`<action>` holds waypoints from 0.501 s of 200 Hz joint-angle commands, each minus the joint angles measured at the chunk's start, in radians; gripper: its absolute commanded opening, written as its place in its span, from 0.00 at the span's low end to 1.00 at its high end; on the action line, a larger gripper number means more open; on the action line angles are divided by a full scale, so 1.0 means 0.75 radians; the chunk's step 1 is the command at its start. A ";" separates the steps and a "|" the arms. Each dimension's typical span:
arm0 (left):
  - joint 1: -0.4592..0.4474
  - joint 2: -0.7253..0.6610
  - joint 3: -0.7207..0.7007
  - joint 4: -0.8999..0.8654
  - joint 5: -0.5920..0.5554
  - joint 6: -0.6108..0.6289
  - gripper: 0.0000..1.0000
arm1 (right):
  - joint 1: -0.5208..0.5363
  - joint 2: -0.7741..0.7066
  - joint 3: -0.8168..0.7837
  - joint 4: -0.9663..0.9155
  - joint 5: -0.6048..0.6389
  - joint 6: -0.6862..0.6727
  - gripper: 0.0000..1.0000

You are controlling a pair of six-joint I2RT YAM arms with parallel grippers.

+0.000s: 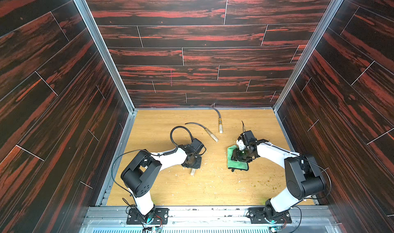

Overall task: Wipe small sickles with rags
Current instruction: Place the rag at the center of the board.

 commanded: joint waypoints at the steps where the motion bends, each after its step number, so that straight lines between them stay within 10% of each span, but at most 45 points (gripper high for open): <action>1: 0.016 0.096 -0.047 -0.056 -0.026 0.016 0.31 | -0.002 0.006 -0.022 -0.036 -0.002 0.009 0.59; 100: 0.019 -0.002 -0.015 -0.109 -0.070 0.014 0.40 | 0.004 -0.235 0.083 -0.257 0.062 0.010 0.74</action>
